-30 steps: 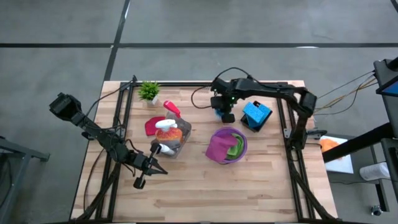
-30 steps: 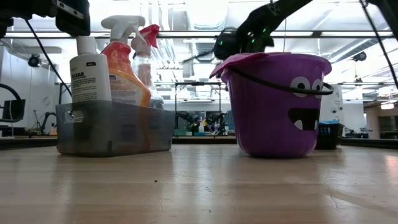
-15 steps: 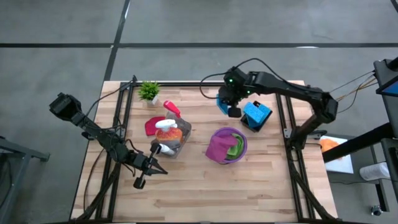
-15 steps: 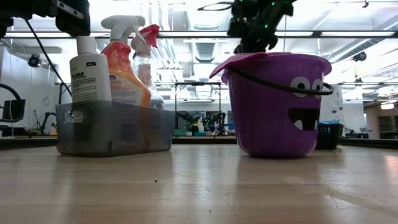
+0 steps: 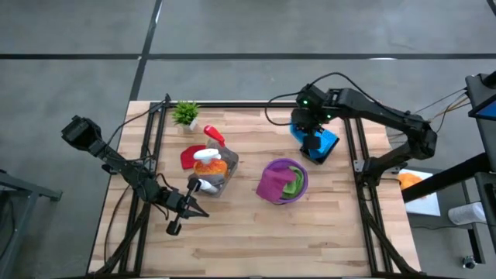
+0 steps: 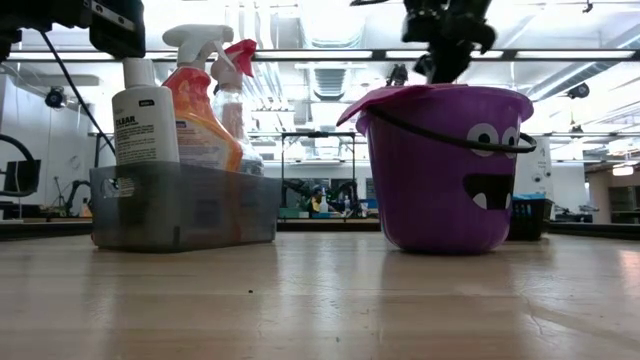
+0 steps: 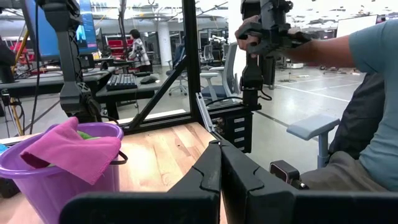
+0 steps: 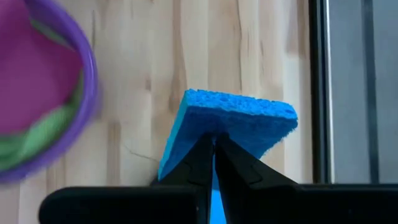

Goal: Pick & Place Kitchen Items
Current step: Put the blue sponge wipe into the black bin

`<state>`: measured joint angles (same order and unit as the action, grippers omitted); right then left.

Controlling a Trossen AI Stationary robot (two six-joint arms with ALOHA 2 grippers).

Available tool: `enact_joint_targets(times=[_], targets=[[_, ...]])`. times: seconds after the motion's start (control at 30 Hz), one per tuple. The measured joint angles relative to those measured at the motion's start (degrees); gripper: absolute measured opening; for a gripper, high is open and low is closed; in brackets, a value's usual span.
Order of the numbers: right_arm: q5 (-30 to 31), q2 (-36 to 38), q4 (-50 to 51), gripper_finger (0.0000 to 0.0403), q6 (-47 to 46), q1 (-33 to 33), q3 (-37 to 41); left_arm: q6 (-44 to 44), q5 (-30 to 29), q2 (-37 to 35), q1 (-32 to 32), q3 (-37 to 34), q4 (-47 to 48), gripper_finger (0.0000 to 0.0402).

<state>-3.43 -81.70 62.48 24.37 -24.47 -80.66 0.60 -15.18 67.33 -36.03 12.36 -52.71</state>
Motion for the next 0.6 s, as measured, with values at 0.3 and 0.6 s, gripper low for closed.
enact_joint_targets(times=[0.3,0.6], targets=[[8.3,4.8,15.0,0.0018,-5.9,0.3,0.7,0.0,0.0,0.0,0.0,0.0,0.0,0.0001],[12.2,4.4,12.5,0.0018,-8.4,0.4,10.1,0.0,0.0,0.0,0.0,0.0,0.0,0.0001]])
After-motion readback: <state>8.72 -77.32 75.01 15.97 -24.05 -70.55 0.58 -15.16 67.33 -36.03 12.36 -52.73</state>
